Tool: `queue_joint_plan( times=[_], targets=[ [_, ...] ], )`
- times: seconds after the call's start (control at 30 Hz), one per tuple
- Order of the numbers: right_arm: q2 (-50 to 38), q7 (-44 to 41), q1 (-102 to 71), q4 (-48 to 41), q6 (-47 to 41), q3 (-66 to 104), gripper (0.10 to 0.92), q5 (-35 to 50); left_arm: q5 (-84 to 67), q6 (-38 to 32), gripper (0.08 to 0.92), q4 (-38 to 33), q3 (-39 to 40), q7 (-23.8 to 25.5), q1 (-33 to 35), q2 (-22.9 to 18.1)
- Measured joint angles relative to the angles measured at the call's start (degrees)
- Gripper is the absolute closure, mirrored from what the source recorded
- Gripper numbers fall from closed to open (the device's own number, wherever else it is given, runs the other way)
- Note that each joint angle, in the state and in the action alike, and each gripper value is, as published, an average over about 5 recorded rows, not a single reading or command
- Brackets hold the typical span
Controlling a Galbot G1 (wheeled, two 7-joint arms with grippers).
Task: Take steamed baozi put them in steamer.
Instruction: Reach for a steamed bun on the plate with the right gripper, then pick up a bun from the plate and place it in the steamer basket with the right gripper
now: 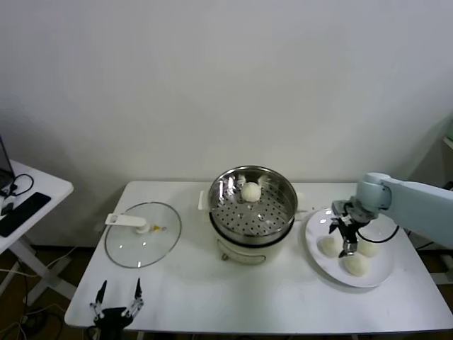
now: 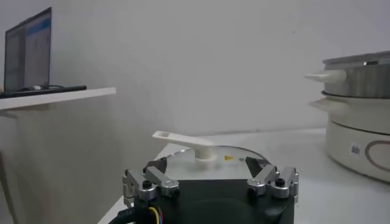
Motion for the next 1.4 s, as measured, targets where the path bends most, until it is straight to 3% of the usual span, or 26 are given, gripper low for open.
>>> queue_joint_plan(
  times=[0.5, 0.73, 0.9, 1.4],
  targets=[
    [2.12, 1.24, -5.61, -3.87, 0.0, 5.17, 0.206, -3.97, 0.15, -0.22, 0.177, 0.67, -0.36, -0.05, -0.41, 0.0],
    [2.19, 1.32, -6.48, -4.35, 0.0, 6.47, 0.302, -4.79, 0.3, -0.35, 0.177, 0.92, -0.39, -0.09, -0.5, 0.0],
    [1.75, 1.0, -5.49, -3.69, 0.01, 6.21, 0.32, -4.46, 0.39, -0.39, 0.177, 0.79, -0.44, -0.13, -0.42, 0.0],
    [1.39, -2.8, 18.36, 5.43, -0.74, -8.6, 0.321, 9.09, 0.47, -0.68, 0.177, 0.74, -0.63, -0.22, -0.36, 0.0]
  ],
)
